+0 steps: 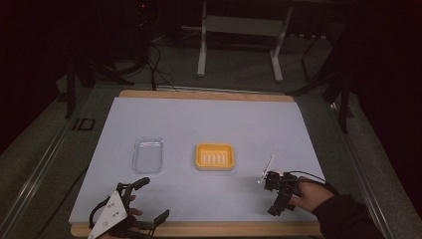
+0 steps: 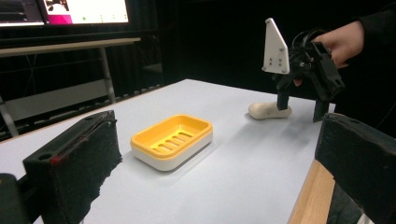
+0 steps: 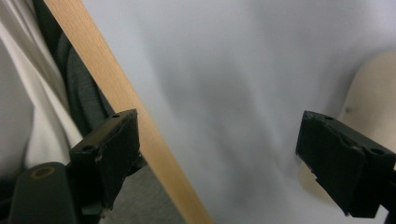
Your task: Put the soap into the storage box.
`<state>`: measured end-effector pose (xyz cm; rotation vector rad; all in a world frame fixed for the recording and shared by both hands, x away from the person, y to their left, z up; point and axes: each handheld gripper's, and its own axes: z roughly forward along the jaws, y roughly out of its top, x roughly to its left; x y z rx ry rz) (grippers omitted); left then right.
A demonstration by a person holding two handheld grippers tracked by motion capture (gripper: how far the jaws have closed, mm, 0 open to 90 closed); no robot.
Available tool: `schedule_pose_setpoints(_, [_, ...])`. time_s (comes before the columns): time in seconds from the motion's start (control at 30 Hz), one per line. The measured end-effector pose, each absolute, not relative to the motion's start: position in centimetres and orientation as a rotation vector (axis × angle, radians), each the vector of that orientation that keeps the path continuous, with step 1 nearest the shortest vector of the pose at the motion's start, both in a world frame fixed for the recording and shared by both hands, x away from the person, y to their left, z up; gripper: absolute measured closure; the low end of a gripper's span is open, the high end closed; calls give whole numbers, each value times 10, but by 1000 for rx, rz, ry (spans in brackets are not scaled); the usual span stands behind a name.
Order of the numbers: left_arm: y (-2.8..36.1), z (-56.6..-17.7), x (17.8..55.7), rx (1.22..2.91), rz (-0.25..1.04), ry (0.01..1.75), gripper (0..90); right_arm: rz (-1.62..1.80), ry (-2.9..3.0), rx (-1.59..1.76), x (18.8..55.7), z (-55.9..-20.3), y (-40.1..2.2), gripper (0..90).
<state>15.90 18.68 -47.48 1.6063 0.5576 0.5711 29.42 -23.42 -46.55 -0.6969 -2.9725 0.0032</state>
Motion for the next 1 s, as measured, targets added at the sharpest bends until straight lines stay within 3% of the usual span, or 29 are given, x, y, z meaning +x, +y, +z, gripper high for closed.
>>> schedule_pose_setpoints(0.33, [186,-475,159,1610,569,556,2,147,-2931,-793,298,-461,-247,135])
schedule_pose_setpoints(1.0, [186,-476,160,1613,561,560,2,75,-2939,-1020,326,-466,-278,139])
